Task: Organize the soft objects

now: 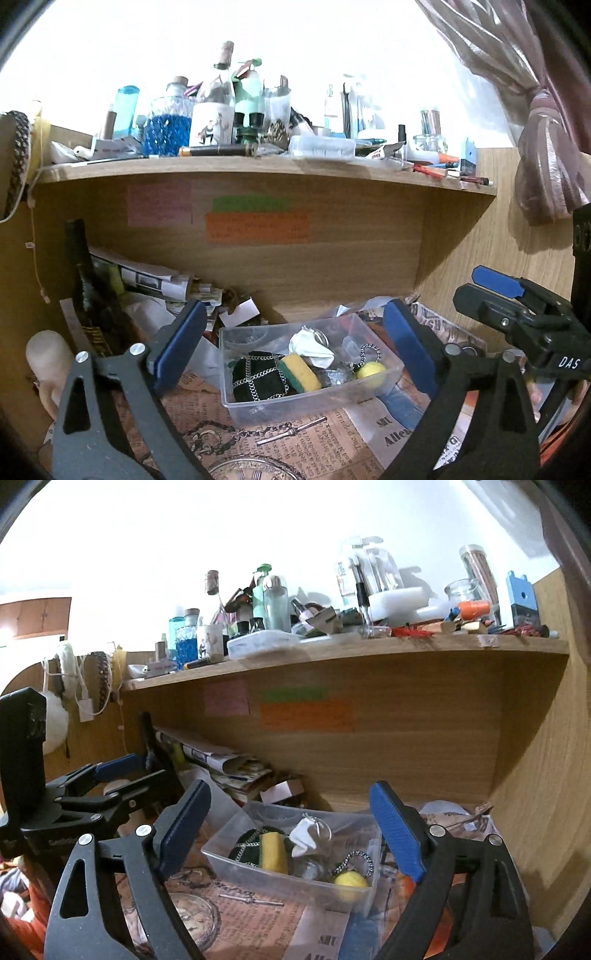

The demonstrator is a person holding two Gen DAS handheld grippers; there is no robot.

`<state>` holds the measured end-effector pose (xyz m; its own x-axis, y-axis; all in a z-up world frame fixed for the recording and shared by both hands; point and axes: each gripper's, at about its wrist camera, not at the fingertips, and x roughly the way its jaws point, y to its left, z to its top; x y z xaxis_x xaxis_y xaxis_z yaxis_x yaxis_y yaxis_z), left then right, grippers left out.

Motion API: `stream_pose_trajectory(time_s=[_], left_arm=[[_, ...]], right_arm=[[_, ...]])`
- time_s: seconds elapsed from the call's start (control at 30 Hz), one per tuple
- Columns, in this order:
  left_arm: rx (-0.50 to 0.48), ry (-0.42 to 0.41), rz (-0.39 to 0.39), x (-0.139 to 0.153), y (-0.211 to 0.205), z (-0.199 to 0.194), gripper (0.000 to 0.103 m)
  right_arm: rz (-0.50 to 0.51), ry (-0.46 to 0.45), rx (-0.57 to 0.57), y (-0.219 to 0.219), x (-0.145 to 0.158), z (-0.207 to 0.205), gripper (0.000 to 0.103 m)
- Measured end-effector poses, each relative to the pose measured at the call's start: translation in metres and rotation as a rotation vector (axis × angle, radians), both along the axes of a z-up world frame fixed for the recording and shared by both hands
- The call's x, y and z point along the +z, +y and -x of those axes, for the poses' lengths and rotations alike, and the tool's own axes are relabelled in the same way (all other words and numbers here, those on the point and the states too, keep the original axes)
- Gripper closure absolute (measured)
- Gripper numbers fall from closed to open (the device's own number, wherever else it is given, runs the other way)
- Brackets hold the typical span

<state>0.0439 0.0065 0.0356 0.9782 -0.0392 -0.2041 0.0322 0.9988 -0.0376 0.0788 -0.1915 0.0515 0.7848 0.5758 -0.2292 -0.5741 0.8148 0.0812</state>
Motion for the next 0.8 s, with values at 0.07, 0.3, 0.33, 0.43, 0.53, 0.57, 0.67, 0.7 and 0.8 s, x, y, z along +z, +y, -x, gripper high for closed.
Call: stream_pose_trajectory(time_s=[0.07, 0.3, 0.33, 0.43, 0.53, 0.57, 0.67, 0.7, 0.8], left_arm=[[0.006, -0.006, -0.001, 0.000, -0.001, 0.004, 0.003], [0.016, -0.015, 0.003, 0.000, -0.004, 0.011, 0.001], [0.017, -0.015, 0.005, -0.001, -0.004, 0.012, 0.001], [0.020, -0.012, 0.009, -0.002, -0.004, 0.013, 0.001], [0.020, -0.009, 0.008, -0.003, -0.004, 0.012, 0.001], [0.020, -0.009, 0.007, -0.003, -0.005, 0.012, 0.001], [0.021, -0.009, 0.005, -0.004, -0.006, 0.012, 0.001], [0.022, -0.009, 0.005, -0.004, -0.006, 0.012, 0.001], [0.025, -0.010, 0.005, -0.004, -0.007, 0.013, 0.001]], right_arm=[[-0.001, -0.012, -0.006, -0.002, 0.001, 0.006, 0.006], [0.007, -0.024, -0.010, -0.002, 0.001, 0.014, 0.004], [0.009, -0.026, -0.012, -0.001, 0.000, 0.015, 0.004], [0.010, -0.025, -0.013, -0.001, 0.000, 0.017, 0.003], [0.012, -0.025, -0.015, -0.001, 0.000, 0.016, 0.003], [0.011, -0.024, -0.014, -0.001, 0.000, 0.016, 0.003], [0.012, -0.024, -0.013, -0.001, 0.000, 0.016, 0.003], [0.012, -0.024, -0.012, -0.001, 0.000, 0.016, 0.003], [0.014, -0.025, -0.013, 0.000, -0.001, 0.017, 0.002]])
